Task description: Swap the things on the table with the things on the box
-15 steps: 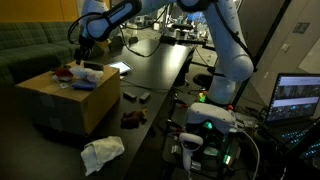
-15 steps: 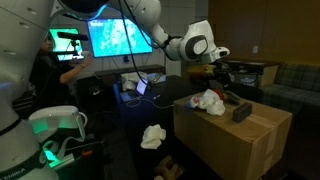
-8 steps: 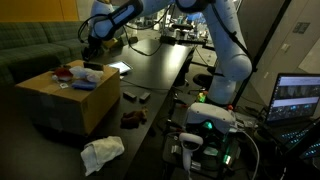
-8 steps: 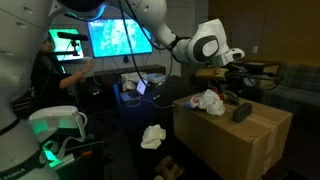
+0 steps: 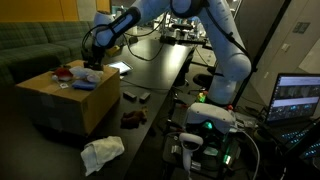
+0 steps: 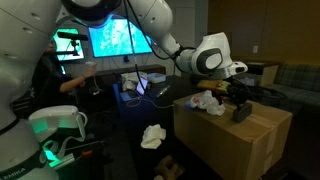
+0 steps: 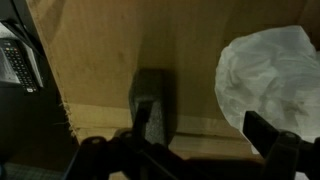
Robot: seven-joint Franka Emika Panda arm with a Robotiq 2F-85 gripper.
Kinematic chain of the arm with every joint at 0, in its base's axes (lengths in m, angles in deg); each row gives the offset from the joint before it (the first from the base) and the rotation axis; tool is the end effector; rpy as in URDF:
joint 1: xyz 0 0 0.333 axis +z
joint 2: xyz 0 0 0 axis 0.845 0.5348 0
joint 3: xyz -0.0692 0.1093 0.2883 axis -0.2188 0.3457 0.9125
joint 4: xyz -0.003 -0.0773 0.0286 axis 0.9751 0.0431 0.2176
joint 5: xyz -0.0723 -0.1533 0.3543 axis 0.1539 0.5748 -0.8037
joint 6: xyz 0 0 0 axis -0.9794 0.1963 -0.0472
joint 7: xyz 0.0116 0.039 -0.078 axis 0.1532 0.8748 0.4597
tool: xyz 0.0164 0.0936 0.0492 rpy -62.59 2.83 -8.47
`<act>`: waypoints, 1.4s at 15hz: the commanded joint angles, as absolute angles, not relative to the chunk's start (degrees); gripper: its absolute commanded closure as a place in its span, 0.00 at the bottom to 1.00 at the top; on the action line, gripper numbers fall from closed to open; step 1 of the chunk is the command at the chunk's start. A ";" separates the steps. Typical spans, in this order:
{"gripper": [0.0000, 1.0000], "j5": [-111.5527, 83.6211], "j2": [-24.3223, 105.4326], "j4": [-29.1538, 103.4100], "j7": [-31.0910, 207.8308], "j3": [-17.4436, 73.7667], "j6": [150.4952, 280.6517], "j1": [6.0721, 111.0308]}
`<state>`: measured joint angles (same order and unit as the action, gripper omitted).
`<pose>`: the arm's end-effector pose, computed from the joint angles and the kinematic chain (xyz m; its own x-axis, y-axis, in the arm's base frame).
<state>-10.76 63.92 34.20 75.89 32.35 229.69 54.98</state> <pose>0.7326 -0.0299 0.2717 0.9311 0.1853 0.3143 0.1532 -0.9804 0.1241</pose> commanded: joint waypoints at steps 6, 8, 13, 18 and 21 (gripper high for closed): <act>0.18 -10.53 69.86 26.35 75.61 30.60 228.10 54.49; 0.08 -10.19 70.70 25.11 76.04 29.72 227.83 54.62; 0.00 -10.38 72.03 23.21 75.77 29.33 227.35 54.24; 0.12 -10.32 73.84 21.36 75.38 29.36 225.77 54.09; 0.42 -10.43 74.07 20.93 74.47 29.75 223.50 53.73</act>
<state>-10.69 72.68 24.14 75.84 29.47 226.36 54.22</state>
